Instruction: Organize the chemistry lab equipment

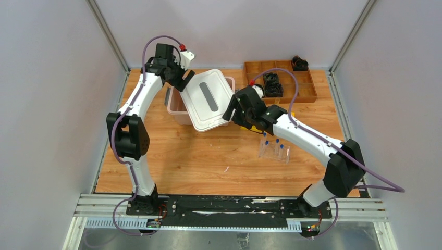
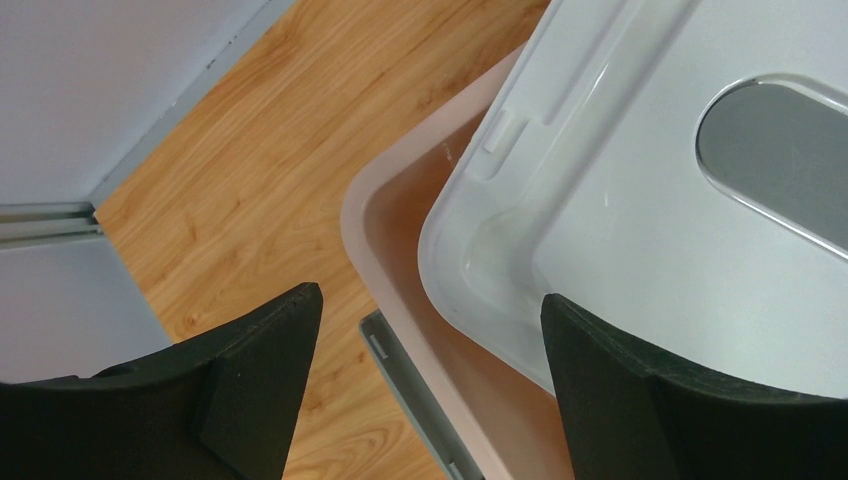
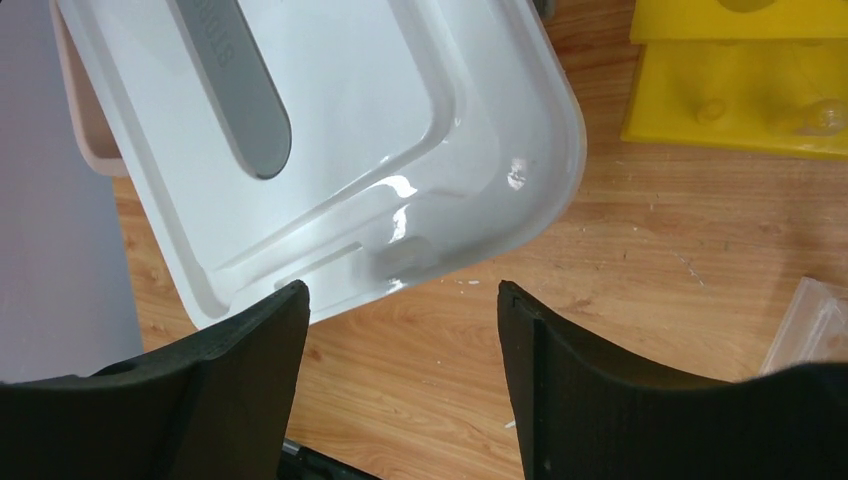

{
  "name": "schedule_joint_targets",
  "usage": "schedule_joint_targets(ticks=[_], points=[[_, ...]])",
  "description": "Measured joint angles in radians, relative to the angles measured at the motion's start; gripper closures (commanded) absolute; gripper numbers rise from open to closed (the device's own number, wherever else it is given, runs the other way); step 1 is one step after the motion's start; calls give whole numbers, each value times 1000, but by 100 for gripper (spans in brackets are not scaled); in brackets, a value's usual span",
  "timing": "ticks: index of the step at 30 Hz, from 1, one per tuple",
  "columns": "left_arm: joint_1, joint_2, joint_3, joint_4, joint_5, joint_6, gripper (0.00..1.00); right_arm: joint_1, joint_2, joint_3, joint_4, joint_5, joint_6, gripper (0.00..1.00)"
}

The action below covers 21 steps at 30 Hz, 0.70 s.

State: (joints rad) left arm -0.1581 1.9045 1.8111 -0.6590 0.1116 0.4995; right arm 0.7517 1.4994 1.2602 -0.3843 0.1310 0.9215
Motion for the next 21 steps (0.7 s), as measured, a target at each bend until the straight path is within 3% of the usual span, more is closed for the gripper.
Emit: schedule_joint_targets(ticks=[21], points=[[26, -95, -129, 21, -15, 47, 15, -110, 106, 86, 57, 26, -36, 60]])
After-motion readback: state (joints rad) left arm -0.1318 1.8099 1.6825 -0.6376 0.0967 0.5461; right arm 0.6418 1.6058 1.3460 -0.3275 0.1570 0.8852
